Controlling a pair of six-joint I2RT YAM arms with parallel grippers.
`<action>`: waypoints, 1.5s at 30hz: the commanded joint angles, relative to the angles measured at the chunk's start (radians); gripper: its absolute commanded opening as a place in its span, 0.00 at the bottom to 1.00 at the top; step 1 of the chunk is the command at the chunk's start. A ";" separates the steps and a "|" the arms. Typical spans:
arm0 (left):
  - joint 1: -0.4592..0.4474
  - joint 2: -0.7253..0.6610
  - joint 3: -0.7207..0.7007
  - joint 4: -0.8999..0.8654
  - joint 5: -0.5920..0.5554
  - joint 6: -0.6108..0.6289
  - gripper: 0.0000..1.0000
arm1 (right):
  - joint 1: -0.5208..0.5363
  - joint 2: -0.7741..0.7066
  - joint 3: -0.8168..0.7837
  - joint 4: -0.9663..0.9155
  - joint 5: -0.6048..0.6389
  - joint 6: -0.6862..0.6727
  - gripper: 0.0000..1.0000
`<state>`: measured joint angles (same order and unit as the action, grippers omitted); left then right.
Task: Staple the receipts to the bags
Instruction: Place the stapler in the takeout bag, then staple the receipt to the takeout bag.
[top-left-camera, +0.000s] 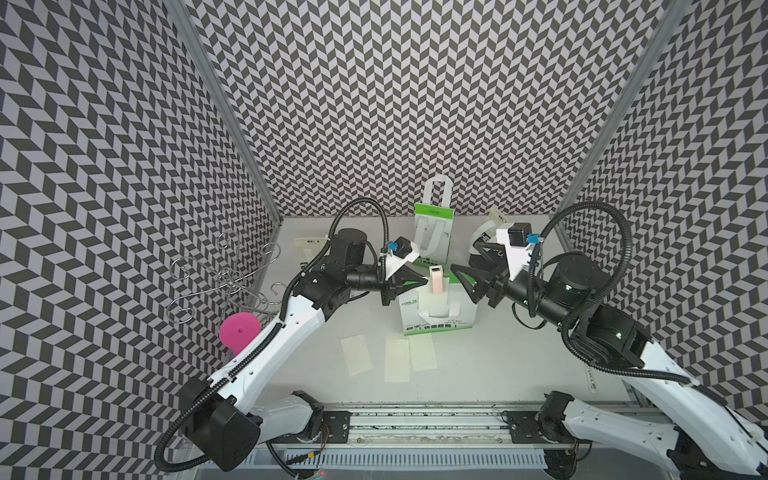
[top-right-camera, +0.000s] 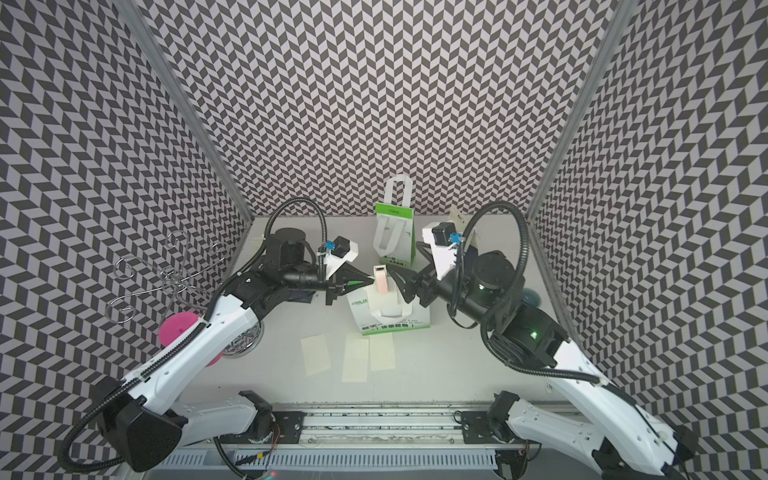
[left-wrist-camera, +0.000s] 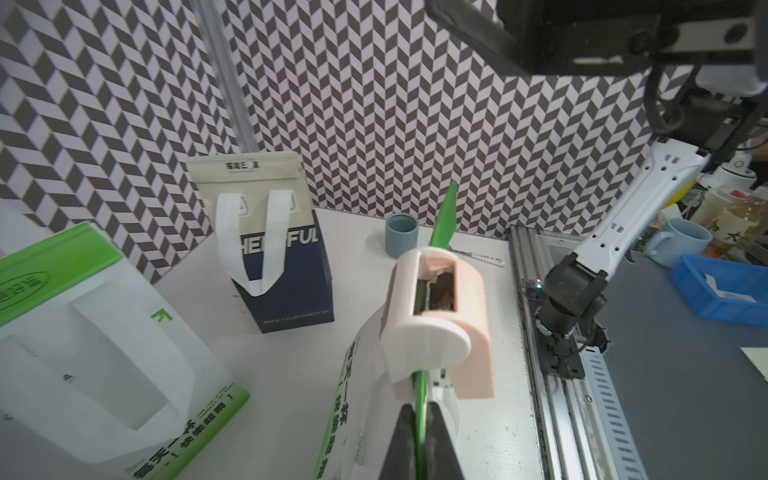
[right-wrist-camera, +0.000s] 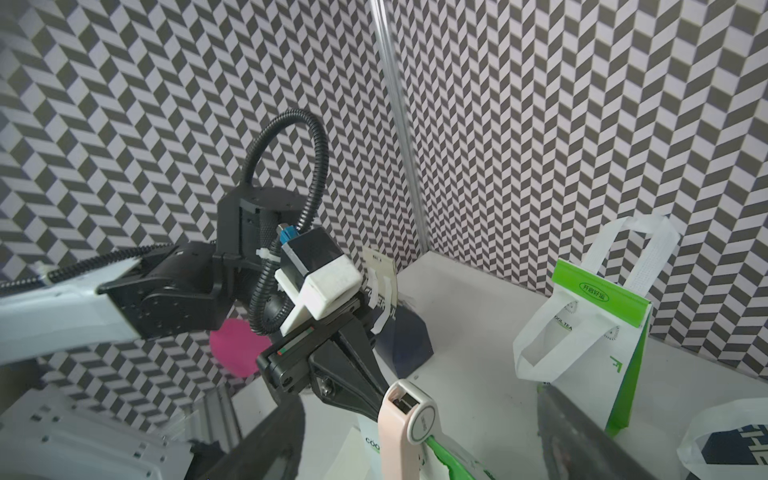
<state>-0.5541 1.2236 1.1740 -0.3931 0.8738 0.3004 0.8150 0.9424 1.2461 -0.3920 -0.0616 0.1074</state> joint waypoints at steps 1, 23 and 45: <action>-0.049 -0.046 0.000 -0.062 0.027 0.051 0.00 | -0.002 0.018 0.051 -0.149 -0.099 -0.063 0.86; -0.147 -0.141 -0.006 -0.151 -0.029 0.097 0.00 | 0.087 0.107 0.070 -0.283 -0.272 -0.243 0.90; -0.145 -0.170 -0.009 -0.123 0.149 0.098 0.00 | 0.102 0.124 0.000 -0.249 -0.189 -0.290 0.15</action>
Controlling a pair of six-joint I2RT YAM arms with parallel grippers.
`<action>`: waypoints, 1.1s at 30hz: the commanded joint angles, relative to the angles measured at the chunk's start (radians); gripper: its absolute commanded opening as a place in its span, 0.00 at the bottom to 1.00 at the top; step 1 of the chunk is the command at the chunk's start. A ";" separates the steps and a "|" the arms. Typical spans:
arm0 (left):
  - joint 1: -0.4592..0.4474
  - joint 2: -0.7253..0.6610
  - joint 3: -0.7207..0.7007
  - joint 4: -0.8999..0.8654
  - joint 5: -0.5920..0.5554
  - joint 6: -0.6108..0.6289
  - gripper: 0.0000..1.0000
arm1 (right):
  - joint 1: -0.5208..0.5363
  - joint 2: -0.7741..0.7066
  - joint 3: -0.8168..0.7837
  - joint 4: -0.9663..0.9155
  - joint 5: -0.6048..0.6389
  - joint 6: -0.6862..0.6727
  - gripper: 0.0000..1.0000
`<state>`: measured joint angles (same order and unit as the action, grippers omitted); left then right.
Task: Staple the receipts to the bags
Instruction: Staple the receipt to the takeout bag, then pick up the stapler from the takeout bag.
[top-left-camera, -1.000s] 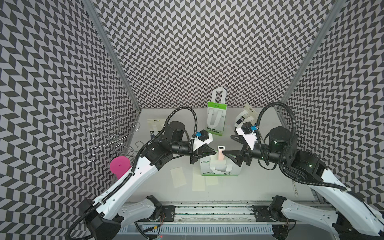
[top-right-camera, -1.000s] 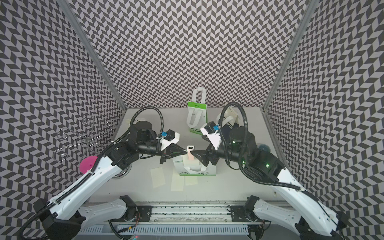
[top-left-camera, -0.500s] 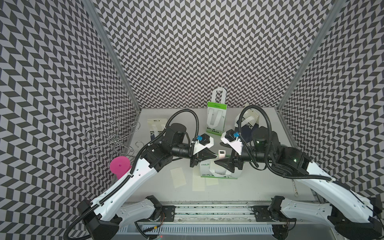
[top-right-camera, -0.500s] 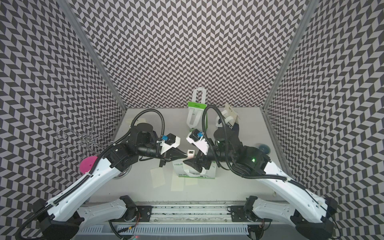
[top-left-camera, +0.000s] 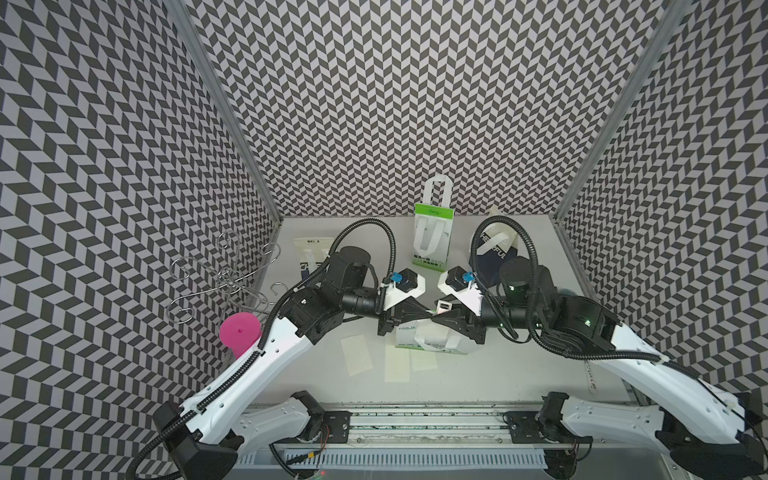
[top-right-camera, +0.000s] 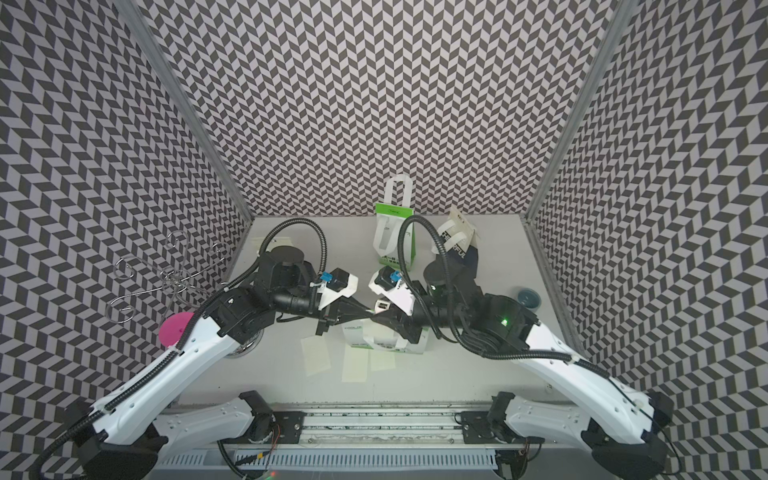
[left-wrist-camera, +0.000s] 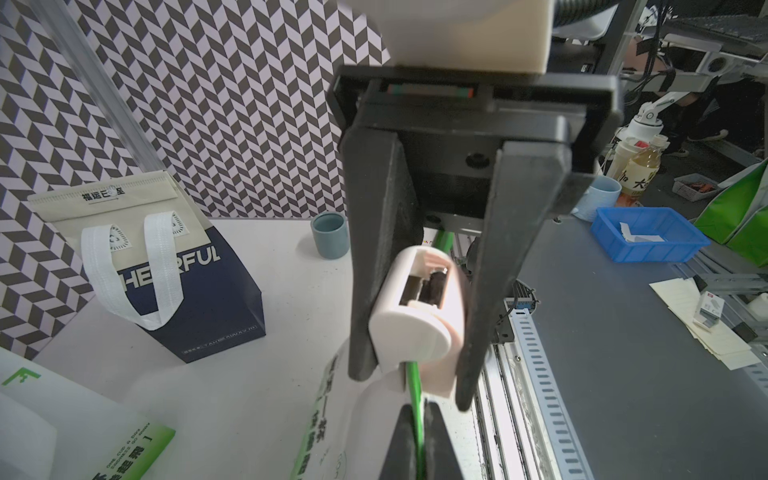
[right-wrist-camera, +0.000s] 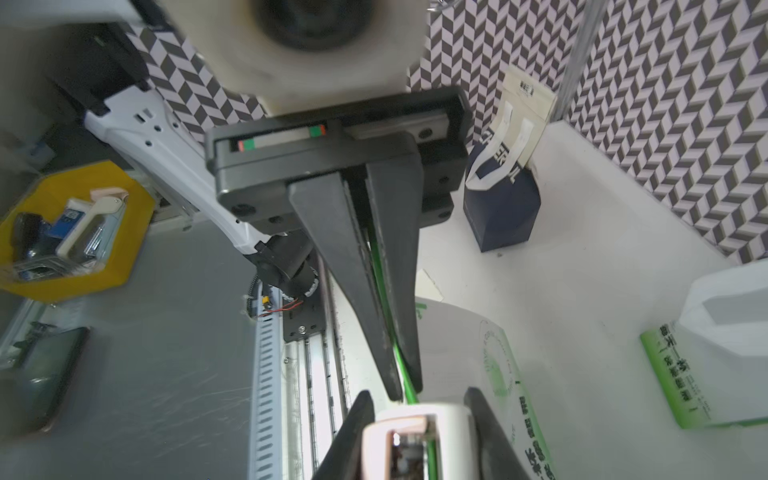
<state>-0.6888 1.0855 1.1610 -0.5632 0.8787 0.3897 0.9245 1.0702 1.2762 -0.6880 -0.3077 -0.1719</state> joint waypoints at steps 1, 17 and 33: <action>-0.009 -0.032 -0.001 0.055 0.154 0.002 0.00 | -0.007 -0.002 -0.032 0.052 0.061 -0.009 0.07; -0.014 -0.092 -0.097 0.290 -0.100 -0.233 0.00 | -0.007 -0.110 -0.066 0.441 0.194 0.208 0.87; -0.057 -0.067 -0.152 0.458 -0.481 -0.508 0.00 | 0.020 -0.056 -0.212 0.676 0.421 0.248 0.75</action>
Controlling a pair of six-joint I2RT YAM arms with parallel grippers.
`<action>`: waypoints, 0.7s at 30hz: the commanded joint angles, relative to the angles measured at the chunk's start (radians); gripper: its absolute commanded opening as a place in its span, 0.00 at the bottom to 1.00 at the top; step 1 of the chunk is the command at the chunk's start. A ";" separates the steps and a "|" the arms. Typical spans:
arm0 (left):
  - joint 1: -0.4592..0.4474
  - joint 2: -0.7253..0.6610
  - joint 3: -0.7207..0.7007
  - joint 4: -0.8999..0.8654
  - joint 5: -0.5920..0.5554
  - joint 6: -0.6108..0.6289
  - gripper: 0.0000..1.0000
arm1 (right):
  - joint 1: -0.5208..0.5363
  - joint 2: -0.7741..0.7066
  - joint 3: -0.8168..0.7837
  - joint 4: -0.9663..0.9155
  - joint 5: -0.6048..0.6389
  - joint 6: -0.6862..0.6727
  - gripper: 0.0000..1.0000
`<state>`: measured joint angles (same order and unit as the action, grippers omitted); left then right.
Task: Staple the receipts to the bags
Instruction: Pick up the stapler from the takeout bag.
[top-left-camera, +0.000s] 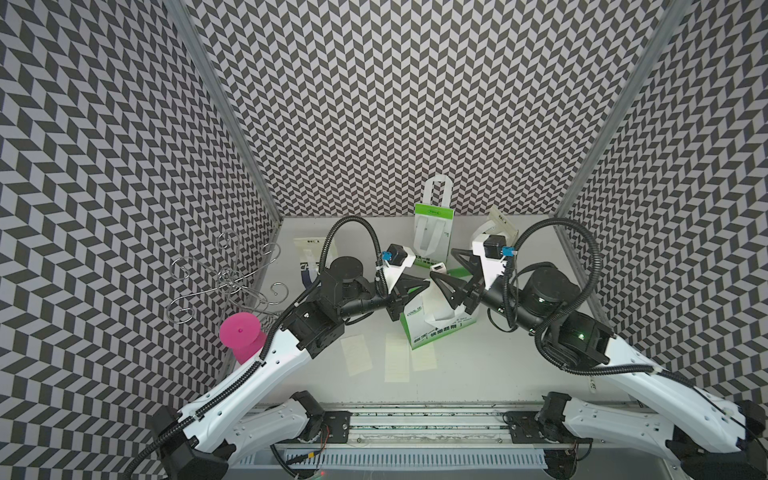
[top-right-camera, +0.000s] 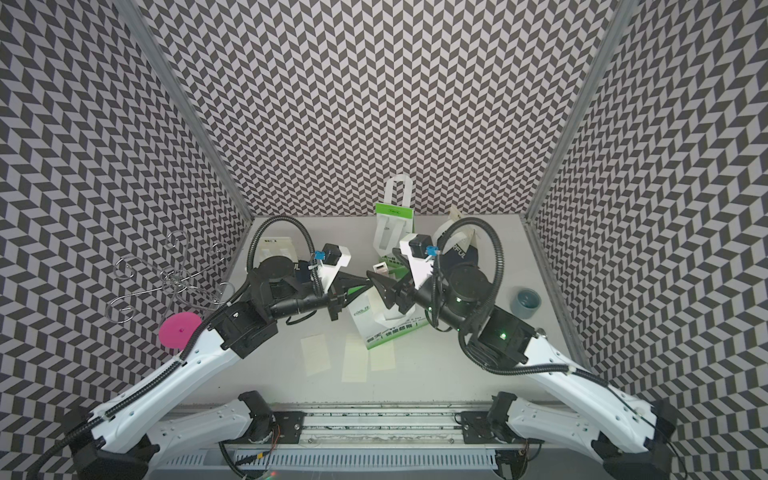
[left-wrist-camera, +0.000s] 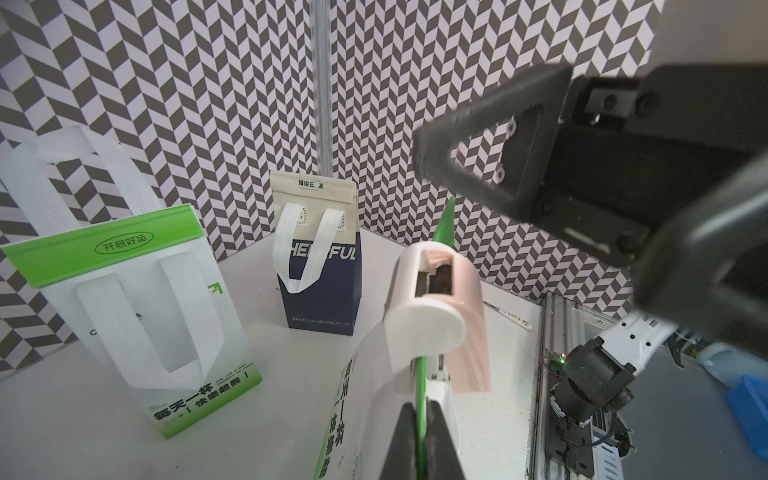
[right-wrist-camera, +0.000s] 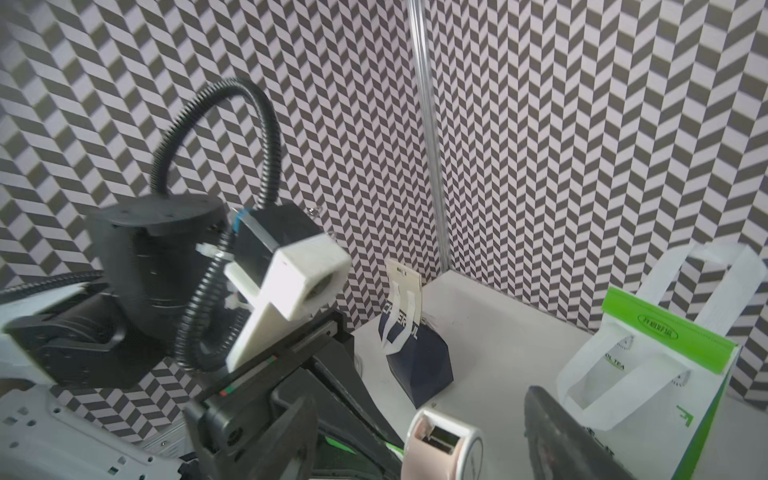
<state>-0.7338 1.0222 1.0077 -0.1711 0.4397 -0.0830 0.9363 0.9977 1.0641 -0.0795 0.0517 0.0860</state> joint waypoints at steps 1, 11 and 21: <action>-0.012 -0.002 0.003 0.064 -0.043 -0.034 0.00 | 0.010 0.027 0.003 0.062 0.064 -0.016 0.72; -0.013 0.016 0.014 0.067 -0.036 -0.065 0.00 | 0.015 0.069 -0.044 0.091 0.104 -0.029 0.38; -0.014 0.043 0.039 0.013 -0.069 -0.106 0.00 | 0.016 0.110 -0.017 0.260 0.194 0.010 0.06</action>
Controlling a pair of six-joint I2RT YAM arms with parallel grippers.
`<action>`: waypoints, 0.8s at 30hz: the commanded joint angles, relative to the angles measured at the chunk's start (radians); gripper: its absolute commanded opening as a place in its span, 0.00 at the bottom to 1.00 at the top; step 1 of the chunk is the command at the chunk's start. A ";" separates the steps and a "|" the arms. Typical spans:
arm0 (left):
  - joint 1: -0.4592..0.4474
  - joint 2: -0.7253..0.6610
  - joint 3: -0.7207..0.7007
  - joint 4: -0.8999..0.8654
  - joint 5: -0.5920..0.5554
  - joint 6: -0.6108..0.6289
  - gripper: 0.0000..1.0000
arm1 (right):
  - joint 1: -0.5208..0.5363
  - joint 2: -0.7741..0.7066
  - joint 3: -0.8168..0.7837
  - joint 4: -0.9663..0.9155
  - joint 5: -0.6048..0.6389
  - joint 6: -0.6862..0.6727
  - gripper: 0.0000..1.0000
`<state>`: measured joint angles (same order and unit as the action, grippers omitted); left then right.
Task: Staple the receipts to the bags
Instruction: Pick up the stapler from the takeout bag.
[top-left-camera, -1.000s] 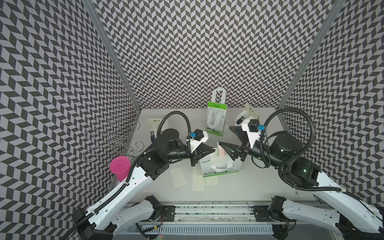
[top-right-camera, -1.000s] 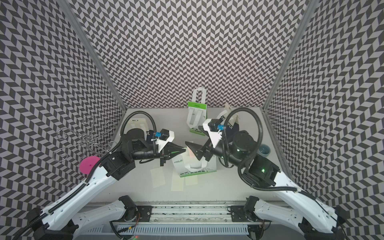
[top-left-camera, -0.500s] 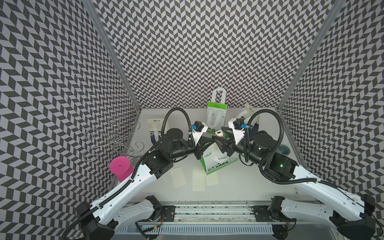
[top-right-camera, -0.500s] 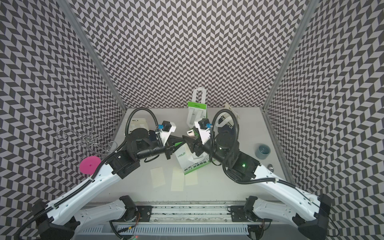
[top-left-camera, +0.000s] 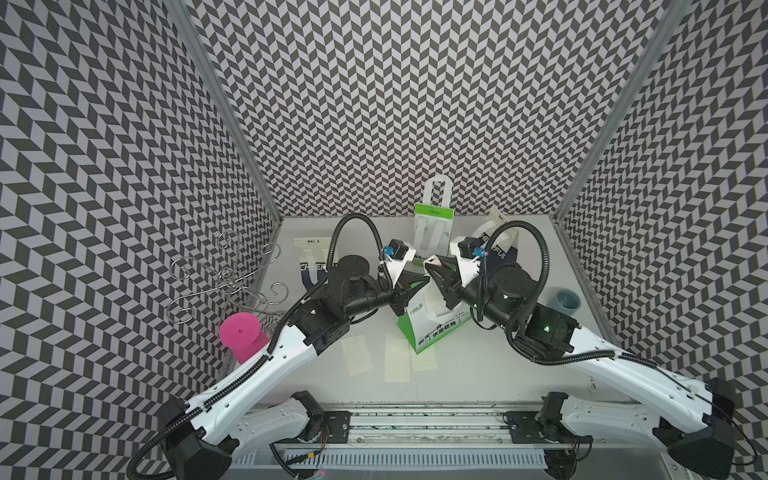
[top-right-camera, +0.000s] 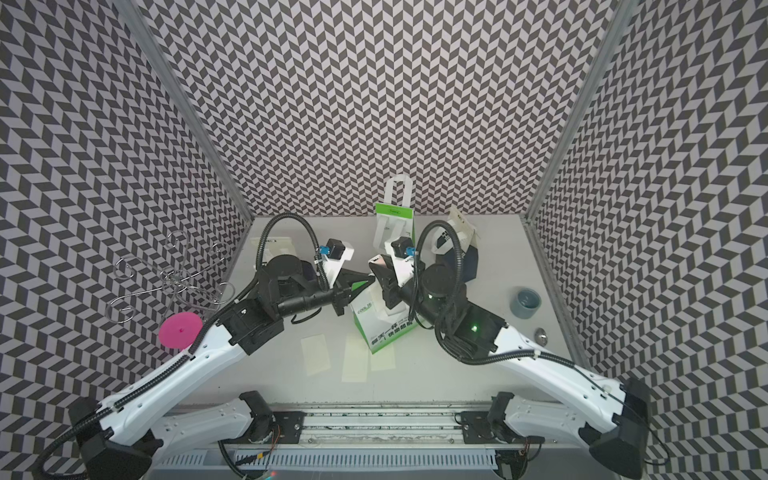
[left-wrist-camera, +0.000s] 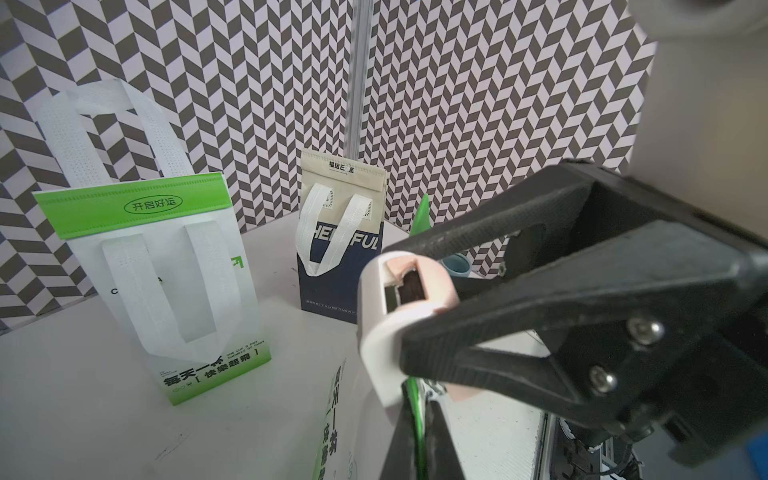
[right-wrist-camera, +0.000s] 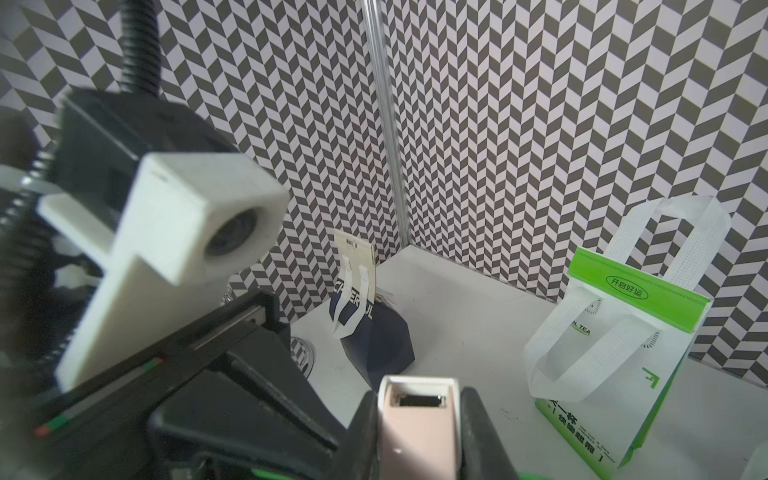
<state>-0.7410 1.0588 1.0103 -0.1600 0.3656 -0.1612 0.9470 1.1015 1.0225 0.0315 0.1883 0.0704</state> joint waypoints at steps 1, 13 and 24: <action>-0.006 0.013 0.040 -0.008 -0.008 -0.031 0.00 | 0.005 0.005 0.027 0.164 0.077 0.039 0.05; 0.008 0.021 0.072 -0.073 -0.117 -0.067 0.00 | -0.048 -0.120 0.049 0.094 0.184 0.117 0.01; 0.055 -0.084 0.152 -0.247 -0.386 -0.130 0.00 | -0.091 -0.238 -0.095 0.070 0.199 0.179 0.01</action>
<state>-0.7216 1.0039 1.1194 -0.3511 0.0956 -0.2646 0.8700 0.8787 0.9405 0.0841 0.3786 0.2161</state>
